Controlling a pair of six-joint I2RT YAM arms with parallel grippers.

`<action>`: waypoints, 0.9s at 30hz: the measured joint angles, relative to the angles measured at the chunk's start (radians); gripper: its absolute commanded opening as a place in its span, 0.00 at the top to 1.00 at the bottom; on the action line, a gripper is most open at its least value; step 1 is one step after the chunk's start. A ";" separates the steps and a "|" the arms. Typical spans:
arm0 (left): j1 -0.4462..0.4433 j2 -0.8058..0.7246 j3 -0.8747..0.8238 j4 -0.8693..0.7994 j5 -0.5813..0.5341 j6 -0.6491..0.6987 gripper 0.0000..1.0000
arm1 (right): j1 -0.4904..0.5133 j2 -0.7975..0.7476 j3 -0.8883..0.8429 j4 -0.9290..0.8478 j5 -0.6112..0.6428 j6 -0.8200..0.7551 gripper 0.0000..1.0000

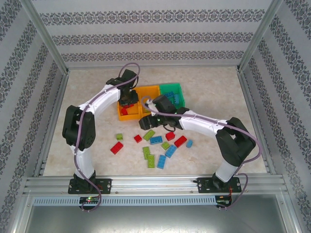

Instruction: Sort the legos into containers by color

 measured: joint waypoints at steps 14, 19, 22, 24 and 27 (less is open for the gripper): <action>0.046 0.026 0.013 0.008 0.040 0.020 0.29 | 0.198 0.192 0.164 -0.148 0.139 -0.113 0.24; 0.046 -0.092 -0.072 0.008 0.040 0.009 0.19 | 0.209 0.225 0.187 -0.205 0.178 -0.122 0.28; 0.046 -0.182 -0.114 0.010 0.029 0.005 0.15 | 0.209 0.249 0.207 -0.229 0.188 -0.122 0.31; 0.046 -0.239 -0.143 0.012 0.018 0.000 0.14 | 0.212 0.266 0.221 -0.242 0.194 -0.122 0.32; 0.047 -0.311 -0.190 0.016 0.007 -0.007 0.12 | 0.220 0.287 0.242 -0.259 0.202 -0.122 0.37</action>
